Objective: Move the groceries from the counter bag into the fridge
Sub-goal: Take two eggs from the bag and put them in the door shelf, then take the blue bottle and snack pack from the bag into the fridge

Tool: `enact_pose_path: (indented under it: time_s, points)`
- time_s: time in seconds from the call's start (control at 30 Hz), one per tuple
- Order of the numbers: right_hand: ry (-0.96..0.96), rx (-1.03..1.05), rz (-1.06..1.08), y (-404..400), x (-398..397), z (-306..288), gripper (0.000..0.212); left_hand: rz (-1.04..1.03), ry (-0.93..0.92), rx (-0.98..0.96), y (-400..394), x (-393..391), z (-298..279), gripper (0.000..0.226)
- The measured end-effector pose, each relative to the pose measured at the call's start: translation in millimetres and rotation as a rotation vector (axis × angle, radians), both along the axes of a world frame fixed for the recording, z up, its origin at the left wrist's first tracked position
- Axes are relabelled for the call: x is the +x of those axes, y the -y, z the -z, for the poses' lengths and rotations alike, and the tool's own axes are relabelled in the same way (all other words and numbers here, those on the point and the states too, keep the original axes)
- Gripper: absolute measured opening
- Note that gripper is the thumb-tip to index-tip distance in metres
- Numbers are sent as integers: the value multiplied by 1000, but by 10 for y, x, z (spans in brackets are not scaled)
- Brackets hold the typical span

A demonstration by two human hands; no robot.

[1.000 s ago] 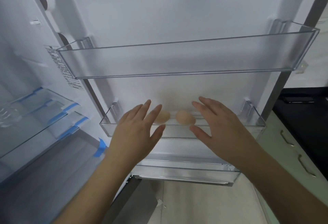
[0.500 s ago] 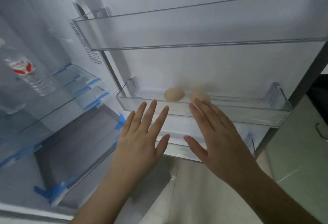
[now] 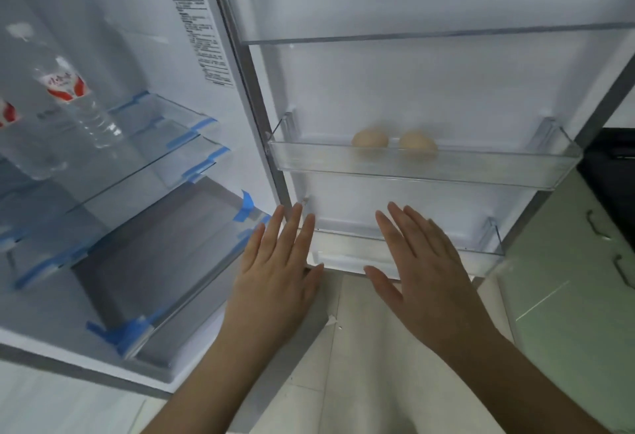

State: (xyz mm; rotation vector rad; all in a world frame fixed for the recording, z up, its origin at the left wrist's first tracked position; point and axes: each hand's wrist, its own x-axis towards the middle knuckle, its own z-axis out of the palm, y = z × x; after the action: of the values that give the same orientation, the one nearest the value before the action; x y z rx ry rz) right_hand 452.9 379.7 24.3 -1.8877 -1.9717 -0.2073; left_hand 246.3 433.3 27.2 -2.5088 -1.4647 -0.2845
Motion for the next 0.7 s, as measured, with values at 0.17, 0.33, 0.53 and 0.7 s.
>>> enact_pose_path:
  time_s: [0.17,0.33,0.53,0.7]
  points:
    - [2,-31,50,289,-508,109,63,60,59,-28,210,-457,66,62]
    - [-10,-83,137,586,-958,231,63,91,35,-119,383,-892,199,61]
    - [19,-151,251,944,-1177,287,63,182,23,-152,525,-1061,220,59]
    - [19,-160,341,1233,-1226,272,62,264,17,-153,680,-955,144,59]
